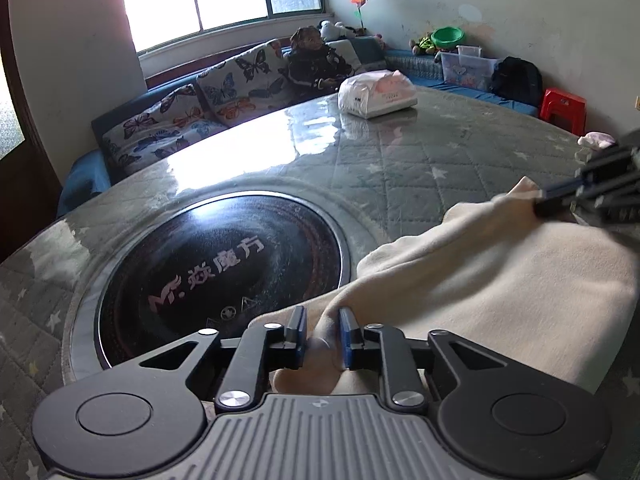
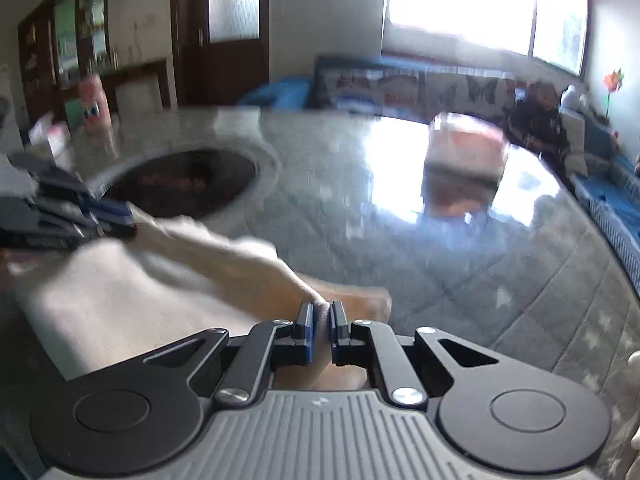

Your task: Fold clothes

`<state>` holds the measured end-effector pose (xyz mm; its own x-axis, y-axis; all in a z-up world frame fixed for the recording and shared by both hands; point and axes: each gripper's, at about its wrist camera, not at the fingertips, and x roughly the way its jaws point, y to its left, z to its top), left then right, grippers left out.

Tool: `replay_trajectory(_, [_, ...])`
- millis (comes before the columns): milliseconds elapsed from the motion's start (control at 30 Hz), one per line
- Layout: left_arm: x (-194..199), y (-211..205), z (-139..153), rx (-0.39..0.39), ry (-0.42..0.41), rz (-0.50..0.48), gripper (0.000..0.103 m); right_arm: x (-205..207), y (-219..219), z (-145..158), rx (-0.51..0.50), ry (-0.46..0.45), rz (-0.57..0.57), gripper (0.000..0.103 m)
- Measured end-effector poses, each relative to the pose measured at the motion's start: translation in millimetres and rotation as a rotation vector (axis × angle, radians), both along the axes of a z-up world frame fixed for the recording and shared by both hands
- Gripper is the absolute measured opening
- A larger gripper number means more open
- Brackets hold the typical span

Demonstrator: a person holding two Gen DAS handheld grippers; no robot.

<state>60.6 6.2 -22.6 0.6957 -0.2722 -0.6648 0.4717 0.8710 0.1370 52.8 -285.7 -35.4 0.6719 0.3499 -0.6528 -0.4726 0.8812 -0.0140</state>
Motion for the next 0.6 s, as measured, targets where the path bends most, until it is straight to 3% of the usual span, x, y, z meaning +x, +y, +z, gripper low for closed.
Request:
replay_trajectory(67, [-1, 1, 1, 0.001, -0.006, 0.001, 0.025, 2, -2, -7, 0.004, 0.011, -0.003, 0.009])
replay_trajectory(233, [-1, 4, 11, -0.004, -0.035, -0.004, 0.036, 2, -8, 10, 0.062, 0.023, -0.027, 0.012])
replay_trajectory(400, [-7, -5, 26, -0.026, -0.082, -0.050, 0.036, -2, 13, 29, 0.114, -0.006, 0.052, 0.012])
replay_trajectory(467, [-7, -13, 28, -0.054, -0.061, -0.089, 0.036, 2, 24, 28, 0.134, 0.016, 0.084, 0.012])
replay_trajectory(600, [-2, -28, 20, -0.048, -0.025, -0.132, 0.026, 15, 45, 15, 0.095, 0.051, 0.111, 0.012])
